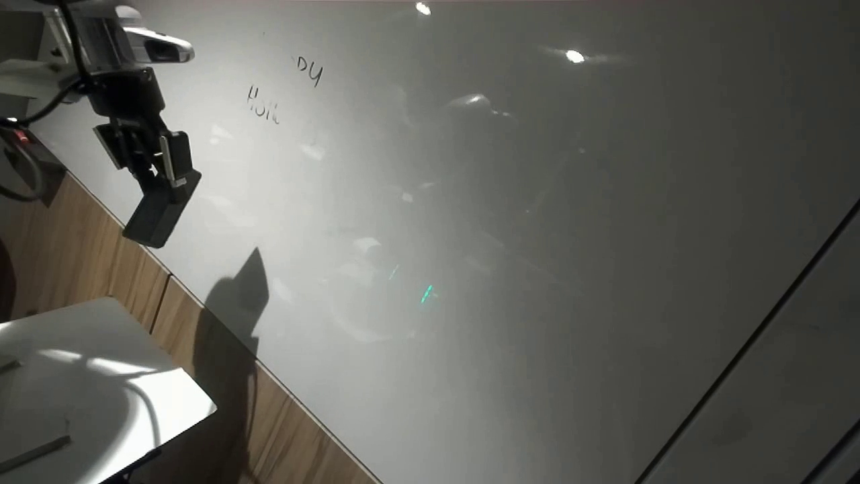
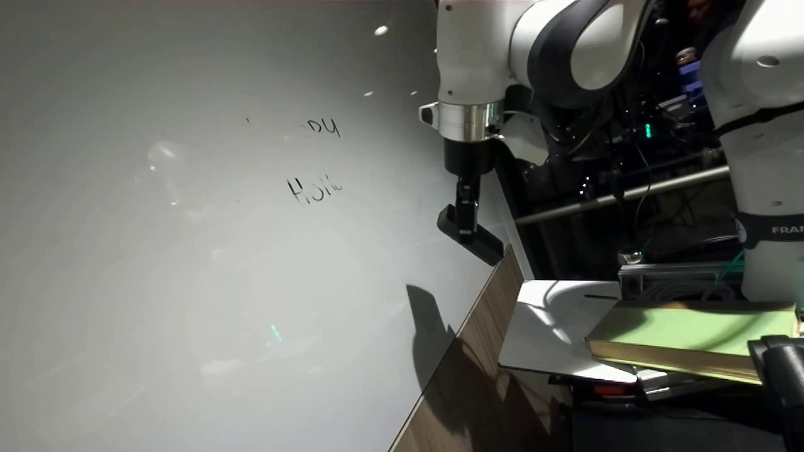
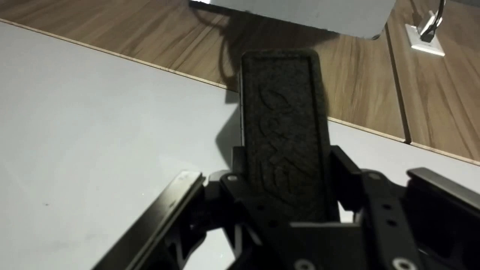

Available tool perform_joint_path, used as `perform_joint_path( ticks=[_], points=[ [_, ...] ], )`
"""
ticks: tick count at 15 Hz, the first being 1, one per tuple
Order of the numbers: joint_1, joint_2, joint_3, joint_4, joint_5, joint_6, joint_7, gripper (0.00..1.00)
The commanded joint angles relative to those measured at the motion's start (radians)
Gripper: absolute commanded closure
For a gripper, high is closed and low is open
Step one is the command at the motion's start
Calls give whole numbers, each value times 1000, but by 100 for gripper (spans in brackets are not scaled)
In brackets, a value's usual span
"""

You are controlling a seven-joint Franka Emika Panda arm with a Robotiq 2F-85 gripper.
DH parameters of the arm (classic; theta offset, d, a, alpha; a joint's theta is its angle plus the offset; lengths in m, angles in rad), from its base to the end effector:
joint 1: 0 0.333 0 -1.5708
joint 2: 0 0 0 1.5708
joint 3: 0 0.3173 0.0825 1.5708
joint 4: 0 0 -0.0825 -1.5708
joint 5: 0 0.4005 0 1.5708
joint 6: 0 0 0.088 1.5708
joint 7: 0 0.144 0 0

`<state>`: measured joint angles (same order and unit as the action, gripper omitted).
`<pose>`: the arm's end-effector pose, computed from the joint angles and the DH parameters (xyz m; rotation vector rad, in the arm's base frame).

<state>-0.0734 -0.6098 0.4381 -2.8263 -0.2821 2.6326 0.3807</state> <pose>0.3765 0.1201 0.3499 2.7704 0.2532 0.6559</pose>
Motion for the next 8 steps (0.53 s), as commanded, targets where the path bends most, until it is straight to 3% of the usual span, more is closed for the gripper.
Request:
perform_joint_path(
  ticks=[1, 3, 8],
  points=[
    [-16, -26, -81, 2, -21, 94, -31, 70],
    [-30, -4, -108, 62, -10, 111, -49, 70],
    [-89, 62, -84, 222, -23, 98, -26, 70]
  ],
)
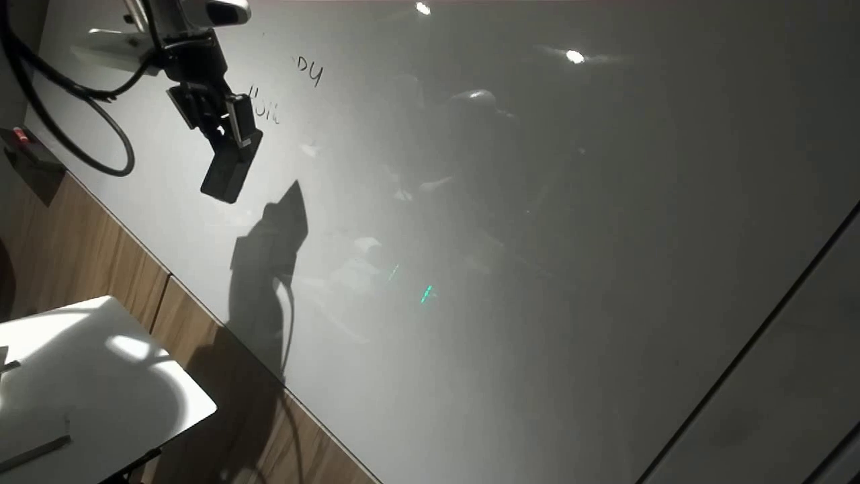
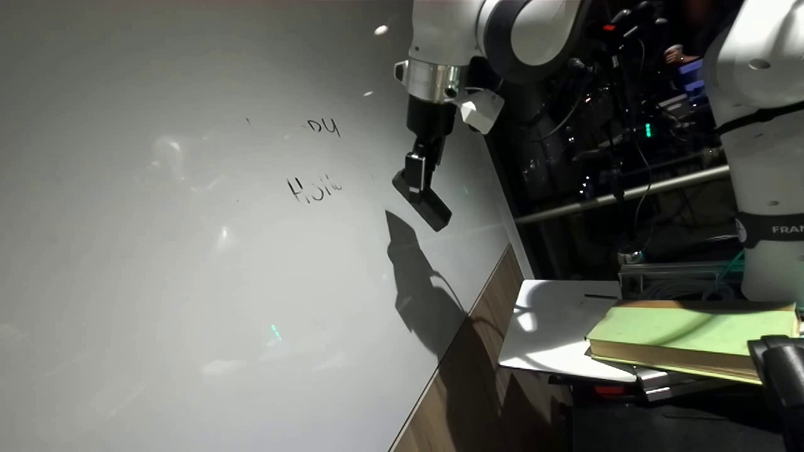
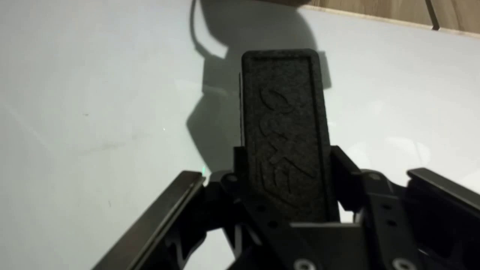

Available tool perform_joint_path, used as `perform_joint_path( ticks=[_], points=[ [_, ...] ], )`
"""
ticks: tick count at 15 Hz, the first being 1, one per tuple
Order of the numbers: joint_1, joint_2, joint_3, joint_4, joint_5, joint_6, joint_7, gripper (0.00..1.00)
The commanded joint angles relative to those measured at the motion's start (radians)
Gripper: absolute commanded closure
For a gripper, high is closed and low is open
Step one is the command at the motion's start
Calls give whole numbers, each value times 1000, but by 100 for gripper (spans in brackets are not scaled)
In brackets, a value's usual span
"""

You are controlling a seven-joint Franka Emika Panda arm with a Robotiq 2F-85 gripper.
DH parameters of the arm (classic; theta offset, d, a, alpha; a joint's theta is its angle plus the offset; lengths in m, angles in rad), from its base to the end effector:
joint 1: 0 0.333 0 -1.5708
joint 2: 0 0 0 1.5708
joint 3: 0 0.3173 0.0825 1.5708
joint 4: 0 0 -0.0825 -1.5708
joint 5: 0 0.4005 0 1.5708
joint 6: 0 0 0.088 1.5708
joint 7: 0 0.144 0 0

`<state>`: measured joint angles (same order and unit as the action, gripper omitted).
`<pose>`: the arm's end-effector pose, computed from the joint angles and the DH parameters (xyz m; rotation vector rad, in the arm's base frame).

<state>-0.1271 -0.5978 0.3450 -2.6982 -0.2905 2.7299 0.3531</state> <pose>0.4255 0.0952 0.4300 2.7692 0.1395 0.9394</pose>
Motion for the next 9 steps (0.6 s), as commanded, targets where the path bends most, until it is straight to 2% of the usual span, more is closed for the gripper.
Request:
perform_joint_path(
  ticks=[1, 5, 9],
  points=[
    [-47, 63, 11, 130, -18, -5, 4, 70],
    [-81, 115, 24, 246, -40, -22, 21, 70],
    [-90, 151, 29, 306, -77, -25, 42, 70]
  ],
)
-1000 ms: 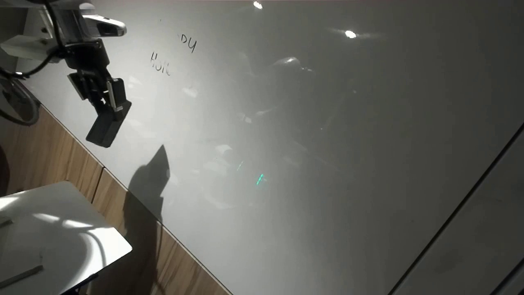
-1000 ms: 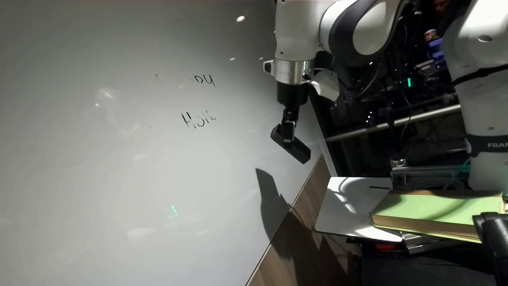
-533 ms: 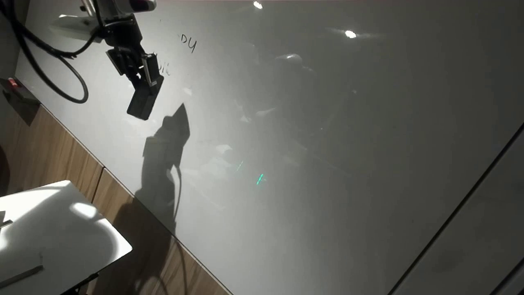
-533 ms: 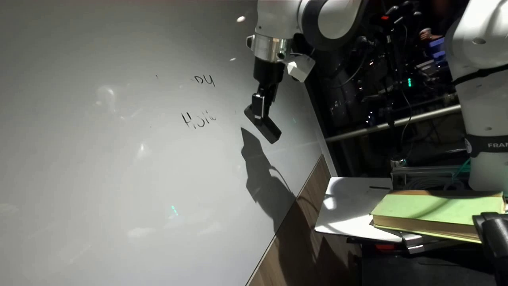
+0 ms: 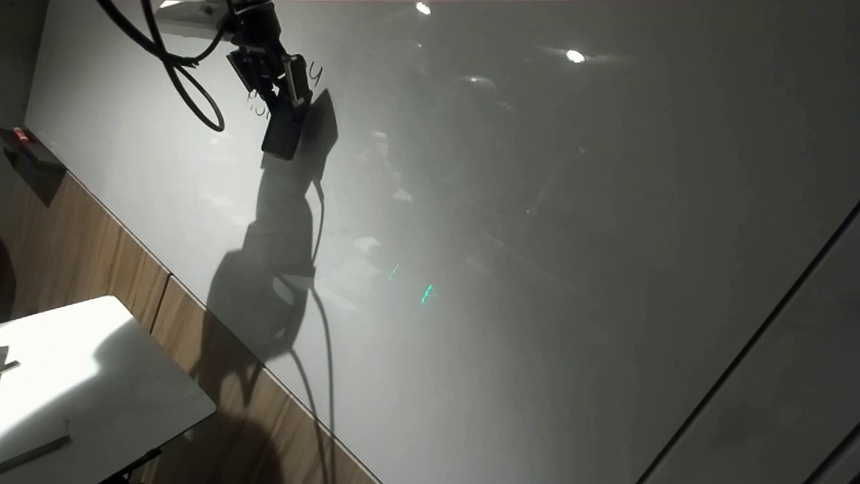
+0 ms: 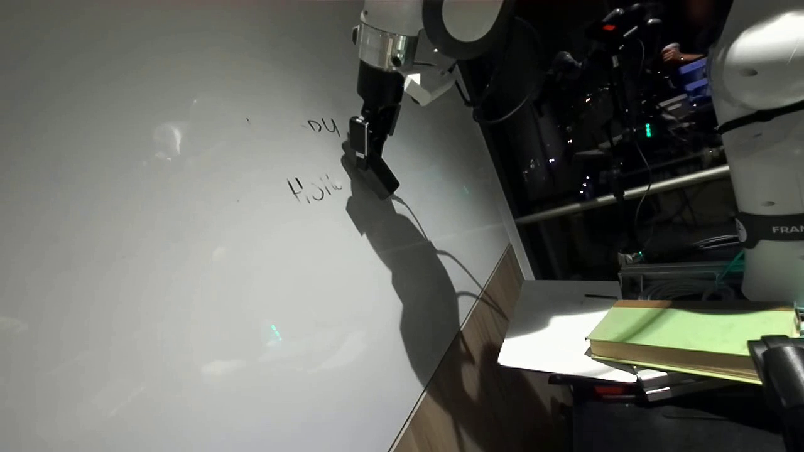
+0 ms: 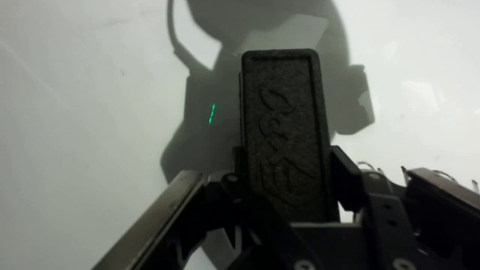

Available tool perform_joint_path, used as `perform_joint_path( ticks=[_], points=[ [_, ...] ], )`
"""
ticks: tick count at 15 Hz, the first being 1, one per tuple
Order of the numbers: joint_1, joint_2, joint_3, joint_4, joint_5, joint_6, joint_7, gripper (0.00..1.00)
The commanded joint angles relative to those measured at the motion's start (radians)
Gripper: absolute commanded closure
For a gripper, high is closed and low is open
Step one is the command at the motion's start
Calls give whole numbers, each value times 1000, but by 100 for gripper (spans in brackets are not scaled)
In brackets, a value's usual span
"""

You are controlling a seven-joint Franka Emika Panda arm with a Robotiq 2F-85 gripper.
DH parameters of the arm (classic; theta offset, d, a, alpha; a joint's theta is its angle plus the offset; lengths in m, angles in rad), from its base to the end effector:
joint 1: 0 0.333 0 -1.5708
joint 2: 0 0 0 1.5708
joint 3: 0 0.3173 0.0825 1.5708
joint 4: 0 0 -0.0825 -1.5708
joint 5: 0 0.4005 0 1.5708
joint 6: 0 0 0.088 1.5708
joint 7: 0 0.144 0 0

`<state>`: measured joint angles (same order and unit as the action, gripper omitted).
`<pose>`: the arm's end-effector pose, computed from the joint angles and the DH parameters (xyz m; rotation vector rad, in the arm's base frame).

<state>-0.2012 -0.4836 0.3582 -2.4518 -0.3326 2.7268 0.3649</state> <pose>0.4863 0.0953 0.5116 2.7114 0.0988 1.1151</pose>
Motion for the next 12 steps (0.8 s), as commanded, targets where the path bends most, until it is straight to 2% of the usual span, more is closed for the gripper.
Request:
perform_joint_path(
  ticks=[1, 6, 12],
  points=[
    [-15, 42, 15, 70, -43, -24, 32, 70],
    [1, 32, -9, 146, -63, -68, 19, 70],
    [30, -4, -42, 271, -48, -205, -2, 70]
  ],
)
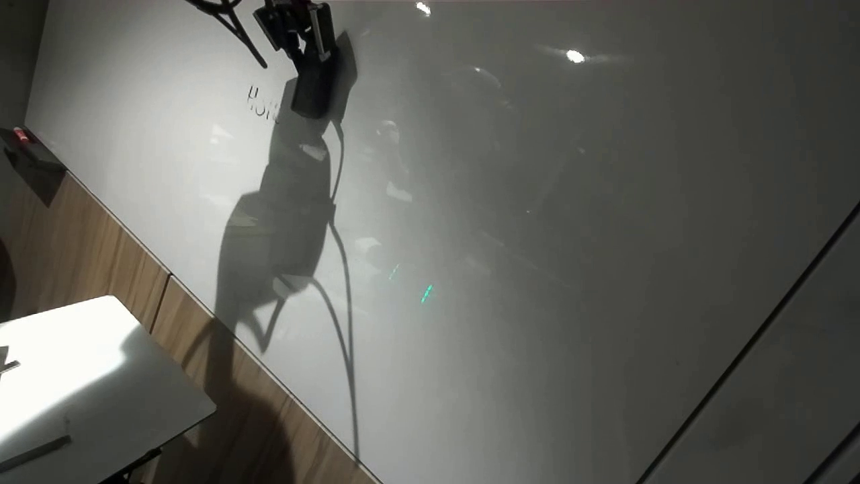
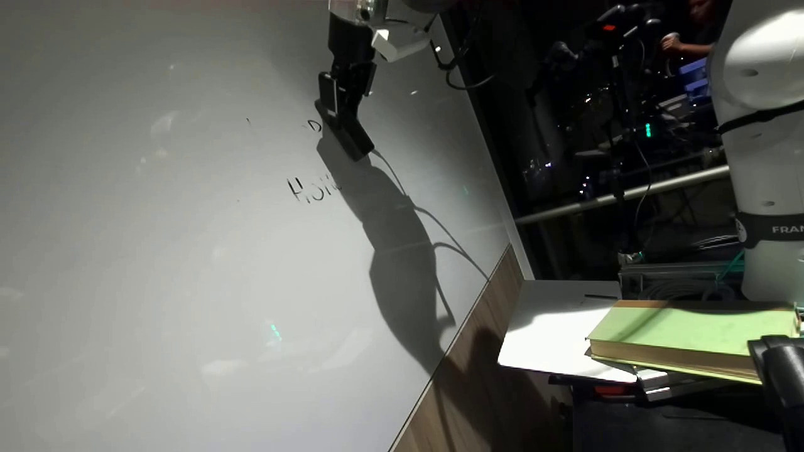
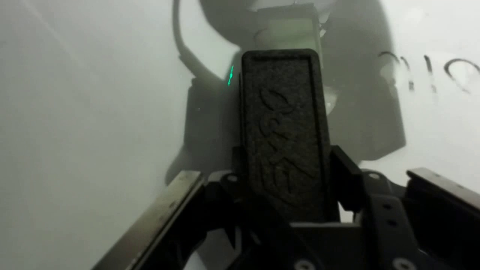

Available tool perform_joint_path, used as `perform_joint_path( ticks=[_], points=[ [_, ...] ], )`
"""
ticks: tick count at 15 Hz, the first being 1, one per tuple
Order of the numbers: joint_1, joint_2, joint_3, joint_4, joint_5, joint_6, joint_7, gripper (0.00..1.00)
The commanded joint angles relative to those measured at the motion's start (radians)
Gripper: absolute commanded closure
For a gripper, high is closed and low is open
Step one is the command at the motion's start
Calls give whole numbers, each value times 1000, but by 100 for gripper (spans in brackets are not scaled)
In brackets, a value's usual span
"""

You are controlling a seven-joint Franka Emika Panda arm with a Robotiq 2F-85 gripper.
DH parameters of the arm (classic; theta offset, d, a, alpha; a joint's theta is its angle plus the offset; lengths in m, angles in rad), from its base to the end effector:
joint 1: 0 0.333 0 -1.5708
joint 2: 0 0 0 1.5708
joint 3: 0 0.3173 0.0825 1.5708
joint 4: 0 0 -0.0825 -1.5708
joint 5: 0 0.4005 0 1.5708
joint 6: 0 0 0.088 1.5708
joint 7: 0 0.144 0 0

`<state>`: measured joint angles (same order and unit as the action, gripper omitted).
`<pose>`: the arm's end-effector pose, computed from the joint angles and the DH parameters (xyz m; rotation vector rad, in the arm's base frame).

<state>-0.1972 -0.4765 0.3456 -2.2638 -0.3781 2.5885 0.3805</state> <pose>0.5001 0.0977 0.5949 2.6337 0.0538 1.1801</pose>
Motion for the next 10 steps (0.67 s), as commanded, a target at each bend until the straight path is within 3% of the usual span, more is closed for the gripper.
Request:
perform_joint_path(
  ticks=[1, 10],
  points=[
    [33, -15, -34, 103, 1, -83, -18, 70],
    [97, 61, -16, 89, 5, -25, 20, 70]
  ],
)
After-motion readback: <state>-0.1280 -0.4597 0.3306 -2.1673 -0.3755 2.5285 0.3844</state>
